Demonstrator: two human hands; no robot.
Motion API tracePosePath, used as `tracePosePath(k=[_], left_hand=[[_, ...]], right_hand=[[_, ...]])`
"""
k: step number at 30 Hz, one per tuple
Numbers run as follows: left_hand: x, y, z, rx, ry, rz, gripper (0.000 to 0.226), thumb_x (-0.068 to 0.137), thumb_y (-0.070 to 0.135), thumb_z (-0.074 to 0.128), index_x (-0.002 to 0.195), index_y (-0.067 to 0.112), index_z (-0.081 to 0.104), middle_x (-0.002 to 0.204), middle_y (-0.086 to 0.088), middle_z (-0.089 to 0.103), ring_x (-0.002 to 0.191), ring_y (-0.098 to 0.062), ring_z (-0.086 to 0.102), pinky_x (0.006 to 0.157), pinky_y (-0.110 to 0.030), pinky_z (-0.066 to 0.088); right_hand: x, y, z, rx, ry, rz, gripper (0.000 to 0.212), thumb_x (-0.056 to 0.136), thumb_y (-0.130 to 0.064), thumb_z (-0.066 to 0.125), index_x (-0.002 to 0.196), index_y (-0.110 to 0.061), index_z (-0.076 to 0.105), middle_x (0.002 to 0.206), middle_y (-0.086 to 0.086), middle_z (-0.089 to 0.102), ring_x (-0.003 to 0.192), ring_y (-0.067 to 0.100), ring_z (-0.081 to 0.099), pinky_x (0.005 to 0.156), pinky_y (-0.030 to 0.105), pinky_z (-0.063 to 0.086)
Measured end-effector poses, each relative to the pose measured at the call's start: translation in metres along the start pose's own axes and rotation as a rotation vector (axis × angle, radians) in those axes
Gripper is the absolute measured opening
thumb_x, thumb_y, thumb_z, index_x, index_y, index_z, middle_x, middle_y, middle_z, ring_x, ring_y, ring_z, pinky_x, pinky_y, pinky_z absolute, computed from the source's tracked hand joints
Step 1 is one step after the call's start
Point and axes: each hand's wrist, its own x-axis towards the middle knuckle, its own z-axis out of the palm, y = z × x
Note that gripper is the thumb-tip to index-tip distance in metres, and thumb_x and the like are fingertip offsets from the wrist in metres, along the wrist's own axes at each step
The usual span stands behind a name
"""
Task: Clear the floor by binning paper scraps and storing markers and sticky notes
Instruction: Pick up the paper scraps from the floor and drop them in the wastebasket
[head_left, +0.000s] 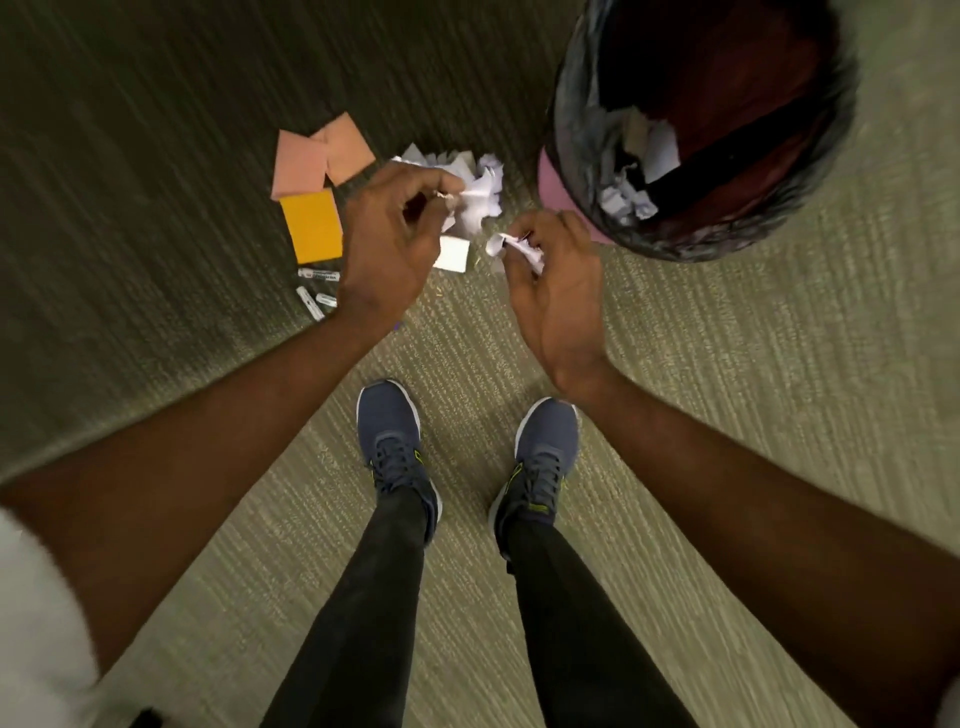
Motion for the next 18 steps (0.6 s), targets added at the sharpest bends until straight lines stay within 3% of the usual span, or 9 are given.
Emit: tracePosePath(k=[4,6,8,11,15,18], left_hand=[[0.018,0.06,-0.008,-0.051,0.105,0.016,0.017,0.091,0.011,0.062,0.102,0.007,0.075,0.101,-0.008,0.071,0.091,-0.012,0.069,0.081,-0.025,0.057],[0.027,0.088,0.0,-0.086,0.087,0.062,0.016,0.091,0.011,0.064,0.101,0.005,0.074,0.1,-0.008,0.07,0.091,-0.016,0.069,0.081,-0.03,0.057],[0.037,0.112,0.016,-0.089,0.037,0.125,0.016,0.09,0.014,0.066,0.101,0.006,0.074,0.1,-0.005,0.07,0.091,-0.014,0.068,0.082,-0.027,0.056],[0.054,0.136,0.048,-0.074,-0.09,0.179,0.015,0.09,0.015,0.067,0.102,0.009,0.075,0.103,-0.003,0.068,0.089,-0.009,0.065,0.081,-0.016,0.052],[0.07,0.15,0.086,-0.005,-0.226,0.258,0.015,0.088,0.008,0.066,0.1,0.01,0.076,0.106,-0.006,0.067,0.091,-0.007,0.061,0.083,-0.01,0.047],[0.077,0.154,0.097,0.011,-0.229,0.262,0.019,0.087,0.002,0.063,0.096,0.012,0.076,0.108,-0.006,0.065,0.091,-0.004,0.06,0.081,-0.007,0.049]], right_hand=[[0.02,-0.02,-0.057,0.022,0.186,0.017,0.015,0.088,-0.007,0.064,0.103,-0.007,0.066,0.1,0.008,0.063,0.09,0.012,0.055,0.078,0.018,0.037],[0.034,-0.018,-0.083,0.013,0.276,0.061,0.015,0.086,-0.007,0.063,0.101,-0.007,0.066,0.101,0.008,0.063,0.09,0.01,0.055,0.079,0.017,0.038],[0.047,-0.009,-0.105,-0.022,0.316,0.109,0.015,0.086,-0.01,0.062,0.1,-0.007,0.067,0.104,0.011,0.061,0.09,0.009,0.054,0.08,0.018,0.04],[0.063,0.011,-0.125,-0.083,0.294,0.167,0.02,0.086,-0.008,0.06,0.103,-0.005,0.068,0.11,0.015,0.06,0.094,0.014,0.057,0.084,0.021,0.043],[0.073,0.031,-0.139,-0.132,0.206,0.132,0.036,0.084,-0.002,0.056,0.118,-0.003,0.067,0.117,0.017,0.062,0.108,0.023,0.059,0.088,0.011,0.035],[0.078,0.039,-0.147,-0.133,0.181,0.122,0.042,0.084,-0.003,0.056,0.126,-0.004,0.062,0.124,0.014,0.059,0.112,0.021,0.059,0.096,0.018,0.045]])
